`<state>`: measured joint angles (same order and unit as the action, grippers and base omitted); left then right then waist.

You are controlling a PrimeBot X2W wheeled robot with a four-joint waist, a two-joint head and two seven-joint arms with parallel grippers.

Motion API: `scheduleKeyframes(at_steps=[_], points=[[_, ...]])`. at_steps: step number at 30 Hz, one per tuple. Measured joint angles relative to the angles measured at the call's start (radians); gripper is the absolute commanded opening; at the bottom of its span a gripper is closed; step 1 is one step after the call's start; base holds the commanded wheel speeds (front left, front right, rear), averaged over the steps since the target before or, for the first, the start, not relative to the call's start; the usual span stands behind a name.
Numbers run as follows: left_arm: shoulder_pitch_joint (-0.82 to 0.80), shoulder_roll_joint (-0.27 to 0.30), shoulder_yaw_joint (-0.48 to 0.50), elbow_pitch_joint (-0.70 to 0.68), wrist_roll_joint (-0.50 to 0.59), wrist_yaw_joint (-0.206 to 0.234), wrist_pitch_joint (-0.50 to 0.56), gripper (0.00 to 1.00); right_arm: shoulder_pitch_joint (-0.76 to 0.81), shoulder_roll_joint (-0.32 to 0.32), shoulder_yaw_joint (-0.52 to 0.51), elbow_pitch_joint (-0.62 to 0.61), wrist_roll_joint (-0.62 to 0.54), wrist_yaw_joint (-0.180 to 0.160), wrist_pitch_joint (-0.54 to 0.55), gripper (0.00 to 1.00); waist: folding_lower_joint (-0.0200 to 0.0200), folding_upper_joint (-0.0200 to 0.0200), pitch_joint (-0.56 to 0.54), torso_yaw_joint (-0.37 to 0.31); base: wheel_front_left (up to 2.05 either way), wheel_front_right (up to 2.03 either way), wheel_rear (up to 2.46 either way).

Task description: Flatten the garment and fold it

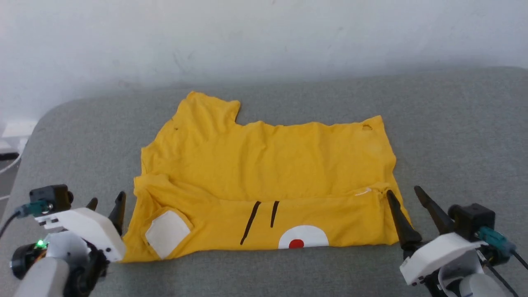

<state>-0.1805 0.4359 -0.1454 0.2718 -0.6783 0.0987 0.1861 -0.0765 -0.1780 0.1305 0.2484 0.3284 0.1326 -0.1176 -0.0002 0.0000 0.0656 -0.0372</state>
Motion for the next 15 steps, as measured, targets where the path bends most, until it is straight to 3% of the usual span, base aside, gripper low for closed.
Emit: scheduleKeyframes(at_steps=[6, 15], points=[[0.043, 0.09, -0.035, -0.053, -0.037, 0.0, 0.263, 1.0, 0.098, 0.062, -0.069, -0.178, -0.088, 0.0, 0.034, 1.0, -0.0001, 0.0, -0.034, -0.025, 0.0, 0.0, 0.0], [0.058, 0.104, -0.098, 0.001, -0.061, 0.028, 0.453, 1.0, 0.144, 0.104, -0.064, -0.305, -0.117, 0.0, 0.089, 1.0, 0.0002, 0.0, -0.016, -0.068, 0.0, 0.0, 0.0]])
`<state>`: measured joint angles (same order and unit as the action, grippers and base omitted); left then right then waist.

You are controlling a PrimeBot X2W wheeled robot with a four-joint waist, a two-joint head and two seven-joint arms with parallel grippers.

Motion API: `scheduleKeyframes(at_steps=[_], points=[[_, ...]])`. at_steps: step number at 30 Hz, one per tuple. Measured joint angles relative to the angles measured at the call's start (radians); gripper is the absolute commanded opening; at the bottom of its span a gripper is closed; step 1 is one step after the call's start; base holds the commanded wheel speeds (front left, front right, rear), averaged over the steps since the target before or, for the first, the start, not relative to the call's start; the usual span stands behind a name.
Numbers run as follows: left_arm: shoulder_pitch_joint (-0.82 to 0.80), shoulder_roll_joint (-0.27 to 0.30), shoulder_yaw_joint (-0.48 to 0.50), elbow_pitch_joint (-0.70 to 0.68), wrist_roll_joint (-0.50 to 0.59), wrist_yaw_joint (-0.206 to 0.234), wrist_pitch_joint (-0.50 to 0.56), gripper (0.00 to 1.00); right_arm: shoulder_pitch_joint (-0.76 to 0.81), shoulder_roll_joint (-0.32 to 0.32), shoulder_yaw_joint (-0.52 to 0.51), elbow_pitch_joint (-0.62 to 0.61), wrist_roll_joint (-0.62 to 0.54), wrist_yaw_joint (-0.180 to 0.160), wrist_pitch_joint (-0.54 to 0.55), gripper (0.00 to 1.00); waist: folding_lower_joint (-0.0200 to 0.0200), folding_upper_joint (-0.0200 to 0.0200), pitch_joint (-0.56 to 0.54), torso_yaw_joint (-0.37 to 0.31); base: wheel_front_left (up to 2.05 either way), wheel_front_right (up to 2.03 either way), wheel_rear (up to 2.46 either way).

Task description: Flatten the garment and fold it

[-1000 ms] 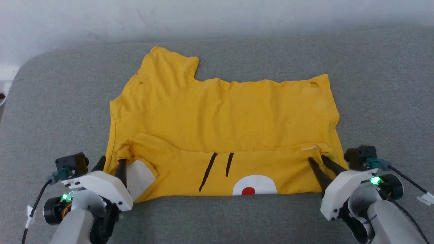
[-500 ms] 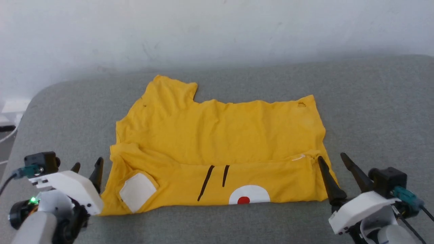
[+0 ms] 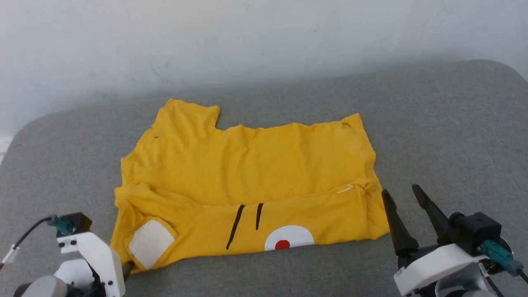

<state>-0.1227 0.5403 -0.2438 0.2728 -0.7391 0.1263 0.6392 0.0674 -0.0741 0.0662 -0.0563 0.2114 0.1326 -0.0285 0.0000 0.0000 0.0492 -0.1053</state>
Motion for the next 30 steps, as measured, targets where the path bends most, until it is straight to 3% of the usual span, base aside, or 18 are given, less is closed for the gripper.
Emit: scheduleKeyframes(at_steps=[6, 7, 8, 10, 19, 26, 30], points=[[-0.04, 0.0, -0.039, 0.091, 0.01, 0.008, 0.067, 1.0, 0.0, 0.007, 0.004, -0.011, 0.001, 0.0, 0.01, 1.0, -0.0002, 0.0, 0.027, -0.027, 0.0, 0.0, 0.0], [-0.045, -0.003, -0.041, 0.099, 0.009, 0.008, 0.073, 0.89, 0.0, 0.008, 0.004, -0.011, 0.002, 0.0, 0.01, 1.0, -0.0002, 0.0, 0.03, -0.033, 0.0, 0.0, 0.0], [-0.049, -0.007, -0.04, 0.108, 0.003, 0.007, 0.074, 0.5, 0.0, 0.009, 0.002, -0.011, 0.002, 0.0, 0.012, 1.0, -0.0002, 0.0, 0.033, -0.037, 0.0, 0.0, 0.0], [-0.053, -0.011, -0.038, 0.129, -0.004, -0.003, 0.066, 0.0, 0.0, 0.008, -0.003, -0.011, 0.01, 0.0, 0.019, 1.0, -0.0003, 0.0, 0.036, -0.044, 0.0, 0.0, 0.0], [-0.037, -0.068, 0.001, 0.184, -0.036, -0.02, -0.079, 0.0, -0.001, -0.042, -0.059, 0.029, 0.091, 0.0, 0.136, 1.0, -0.0001, 0.0, 0.01, -0.037, 0.0, 0.0, 0.0], [-0.006, -0.083, 0.025, 0.107, -0.036, -0.01, -0.18, 0.0, -0.077, -0.11, -0.088, 0.236, 0.19, 0.0, 0.39, 1.0, 0.0002, 0.0, 0.003, 0.0, 0.0, 0.0, 0.0], [-0.005, -0.086, 0.021, 0.018, -0.024, 0.001, -0.195, 0.0, -0.162, -0.122, -0.058, 0.348, 0.233, -0.001, 0.472, 1.0, 0.0002, 0.0, 0.009, 0.032, 0.0, 0.0, 0.0]])
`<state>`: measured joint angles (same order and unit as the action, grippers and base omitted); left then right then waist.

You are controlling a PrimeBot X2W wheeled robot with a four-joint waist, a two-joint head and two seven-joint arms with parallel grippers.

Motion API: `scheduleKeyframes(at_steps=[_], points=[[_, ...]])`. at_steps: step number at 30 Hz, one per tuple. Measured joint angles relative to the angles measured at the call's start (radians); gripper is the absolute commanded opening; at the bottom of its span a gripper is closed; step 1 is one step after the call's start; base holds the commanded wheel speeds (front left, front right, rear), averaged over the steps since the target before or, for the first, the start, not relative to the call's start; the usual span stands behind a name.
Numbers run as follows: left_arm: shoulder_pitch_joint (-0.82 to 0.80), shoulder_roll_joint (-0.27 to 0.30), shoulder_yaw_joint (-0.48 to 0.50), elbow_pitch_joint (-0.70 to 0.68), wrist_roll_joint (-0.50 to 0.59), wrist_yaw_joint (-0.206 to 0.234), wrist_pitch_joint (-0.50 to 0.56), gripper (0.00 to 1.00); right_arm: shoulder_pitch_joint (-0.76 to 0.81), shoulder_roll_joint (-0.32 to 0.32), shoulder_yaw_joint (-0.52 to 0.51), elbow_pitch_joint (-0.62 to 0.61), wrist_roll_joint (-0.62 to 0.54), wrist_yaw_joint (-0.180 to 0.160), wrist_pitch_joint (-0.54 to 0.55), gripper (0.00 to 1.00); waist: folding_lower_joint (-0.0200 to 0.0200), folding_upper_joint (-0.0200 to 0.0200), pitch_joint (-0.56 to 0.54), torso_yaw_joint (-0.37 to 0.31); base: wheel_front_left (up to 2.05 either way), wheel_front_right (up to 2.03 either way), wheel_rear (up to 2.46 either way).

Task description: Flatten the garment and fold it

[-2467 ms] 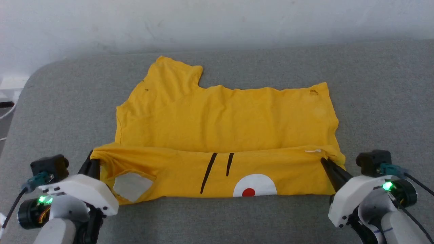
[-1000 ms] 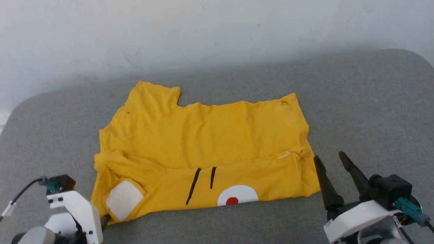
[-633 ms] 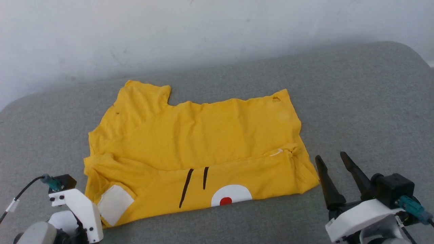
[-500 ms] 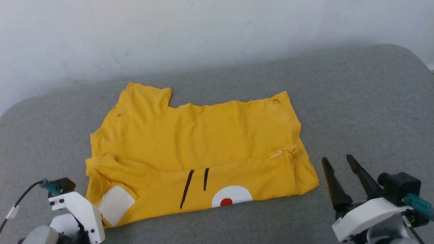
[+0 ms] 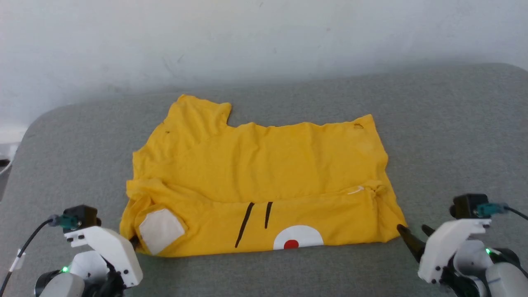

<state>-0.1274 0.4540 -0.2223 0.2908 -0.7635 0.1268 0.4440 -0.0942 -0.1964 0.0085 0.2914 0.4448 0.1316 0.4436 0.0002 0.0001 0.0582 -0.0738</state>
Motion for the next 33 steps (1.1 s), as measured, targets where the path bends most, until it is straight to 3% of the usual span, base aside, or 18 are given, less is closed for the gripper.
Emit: scheduleKeyframes(at_steps=[11, 12, 13, 14, 15, 19, 24, 33], points=[[0.007, -0.006, -0.02, -0.12, 0.009, 0.034, 0.024, 0.0, -0.195, 0.016, 0.065, 0.252, 0.033, 0.0, 0.141, 1.0, -0.0002, 0.0, 0.045, 0.057, 0.0, 0.0, 0.0], [0.007, -0.006, -0.021, -0.122, 0.009, 0.034, 0.026, 0.0, -0.212, 0.016, 0.069, 0.27, 0.037, 0.0, 0.167, 0.8, -0.0003, 0.0, 0.049, 0.06, 0.0, 0.0, 0.0], [0.008, -0.006, -0.021, -0.123, 0.009, 0.035, 0.028, 0.0, -0.227, 0.012, 0.072, 0.286, 0.042, 0.0, 0.195, 0.39, -0.0003, 0.0, 0.053, 0.062, 0.0, 0.0, 0.0], [0.008, -0.006, -0.023, -0.125, 0.009, 0.037, 0.028, 0.0, -0.243, 0.007, 0.076, 0.301, 0.047, 0.0, 0.22, 0.29, -0.0003, 0.0, 0.056, 0.064, 0.0, 0.0, 0.0], [0.009, -0.006, -0.023, -0.126, 0.009, 0.037, 0.028, 0.0, -0.256, 0.001, 0.08, 0.312, 0.054, 0.0, 0.241, 0.01, -0.0003, 0.0, 0.057, 0.065, 0.0, 0.0, 0.0], [0.016, -0.006, -0.025, -0.125, 0.008, 0.037, 0.028, 0.0, -0.274, -0.007, 0.101, 0.334, 0.078, 0.0, 0.263, 0.0, -0.0002, 0.0, 0.054, 0.067, 0.0, 0.0, 0.0], [0.03, -0.004, -0.023, -0.133, 0.011, 0.043, 0.008, 0.0, -0.27, -0.028, 0.144, 0.317, 0.091, 0.0, 0.214, 0.0, -0.0001, 0.0, 0.027, 0.062, 0.0, 0.0, 0.0], [0.132, 0.038, 0.009, -0.251, 0.036, 0.093, -0.03, 0.0, -0.162, -0.084, 0.17, 0.122, 0.068, 0.0, 0.143, 0.0, -0.0002, 0.0, -0.059, 0.05, 0.0, 0.0, 0.0]])
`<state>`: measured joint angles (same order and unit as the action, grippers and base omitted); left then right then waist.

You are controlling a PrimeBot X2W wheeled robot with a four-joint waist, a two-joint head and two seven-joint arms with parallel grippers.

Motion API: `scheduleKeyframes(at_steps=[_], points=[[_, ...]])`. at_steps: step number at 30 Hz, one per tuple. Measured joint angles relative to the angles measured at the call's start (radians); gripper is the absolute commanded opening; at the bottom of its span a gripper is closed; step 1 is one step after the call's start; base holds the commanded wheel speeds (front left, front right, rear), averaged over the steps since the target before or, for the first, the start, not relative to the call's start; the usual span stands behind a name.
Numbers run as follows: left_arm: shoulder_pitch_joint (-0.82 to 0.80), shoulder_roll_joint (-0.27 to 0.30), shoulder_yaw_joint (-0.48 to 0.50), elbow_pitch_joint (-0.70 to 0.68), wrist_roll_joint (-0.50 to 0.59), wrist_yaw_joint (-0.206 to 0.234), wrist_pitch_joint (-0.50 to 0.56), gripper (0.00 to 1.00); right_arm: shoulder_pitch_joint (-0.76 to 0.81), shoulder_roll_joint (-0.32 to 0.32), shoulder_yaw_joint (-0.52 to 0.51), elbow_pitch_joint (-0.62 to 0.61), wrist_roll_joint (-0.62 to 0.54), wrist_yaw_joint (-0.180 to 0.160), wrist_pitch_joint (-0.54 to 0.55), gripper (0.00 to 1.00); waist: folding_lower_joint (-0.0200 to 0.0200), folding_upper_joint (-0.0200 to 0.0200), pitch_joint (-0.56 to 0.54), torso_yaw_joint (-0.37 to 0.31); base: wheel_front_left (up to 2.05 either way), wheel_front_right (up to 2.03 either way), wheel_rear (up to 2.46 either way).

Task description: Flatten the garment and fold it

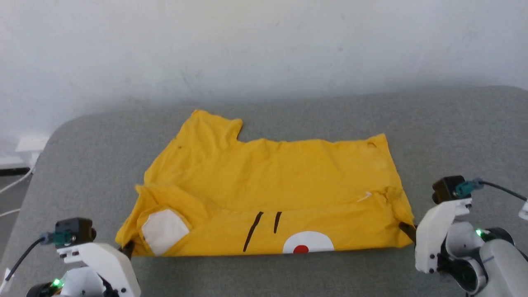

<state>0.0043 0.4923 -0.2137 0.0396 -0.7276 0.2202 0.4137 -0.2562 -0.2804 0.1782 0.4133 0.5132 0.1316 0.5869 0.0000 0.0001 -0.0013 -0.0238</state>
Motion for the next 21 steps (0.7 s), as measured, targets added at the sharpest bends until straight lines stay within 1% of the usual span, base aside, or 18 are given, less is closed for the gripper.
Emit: scheduleKeyframes(at_steps=[4, 7, 10, 12, 13, 14, 15, 16, 21], points=[[0.078, 0.019, 0.009, -0.072, 0.006, 0.03, 0.002, 0.0, 0.095, -0.007, -0.024, -0.104, -0.026, 0.0, 0.013, 0.0, -0.0001, 0.0, -0.041, -0.003, 0.0, 0.0, 0.0], [0.146, 0.021, 0.011, -0.108, 0.003, 0.053, 0.018, 0.0, 0.179, -0.002, -0.054, -0.172, -0.041, 0.0, 0.03, 0.0, -0.0002, -0.0001, -0.065, -0.005, 0.0, 0.0, 0.0], [0.205, 0.013, 0.01, -0.112, -0.014, 0.071, 0.028, 0.0, 0.248, 0.015, -0.083, -0.201, -0.052, 0.0, 0.034, 0.0, -0.0002, 0.0, -0.075, -0.01, 0.0, 0.0, 0.0], [0.231, -0.005, 0.009, -0.096, -0.031, 0.072, 0.027, 0.0, 0.279, 0.028, -0.091, -0.2, -0.075, 0.0, 0.024, 0.0, -0.0002, 0.0, -0.073, -0.015, 0.0, 0.0, 0.0], [0.236, -0.016, 0.008, -0.085, -0.037, 0.072, 0.027, 0.0, 0.291, 0.039, -0.1, -0.197, -0.077, 0.0, 0.012, 0.28, -0.0002, 0.0, -0.071, -0.017, 0.0, 0.0, 0.0], [0.238, -0.027, 0.006, -0.072, -0.045, 0.072, 0.027, 0.09, 0.3, 0.052, -0.106, -0.189, -0.077, 0.0, -0.006, 0.63, -0.0001, 0.0, -0.068, -0.018, 0.0, 0.0, 0.0], [0.238, -0.035, 0.004, -0.06, -0.053, 0.071, 0.026, 0.67, 0.306, 0.059, -0.103, -0.183, -0.082, 0.0, -0.024, 1.0, -0.0001, 0.0, -0.065, -0.019, 0.0, 0.0, 0.0], [0.238, -0.039, 0.002, -0.046, -0.056, 0.07, 0.024, 1.0, 0.311, 0.063, -0.1, -0.177, -0.09, 0.0, -0.051, 1.0, -0.0001, 0.0, -0.062, -0.019, 0.0, 0.0, 0.0], [0.23, -0.053, 0.019, -0.018, -0.074, 0.044, -0.021, 1.0, 0.315, 0.066, -0.087, -0.182, -0.097, 0.0, -0.244, 1.0, 0.0, 0.0, -0.049, -0.02, 0.0, 0.0, 0.0]])
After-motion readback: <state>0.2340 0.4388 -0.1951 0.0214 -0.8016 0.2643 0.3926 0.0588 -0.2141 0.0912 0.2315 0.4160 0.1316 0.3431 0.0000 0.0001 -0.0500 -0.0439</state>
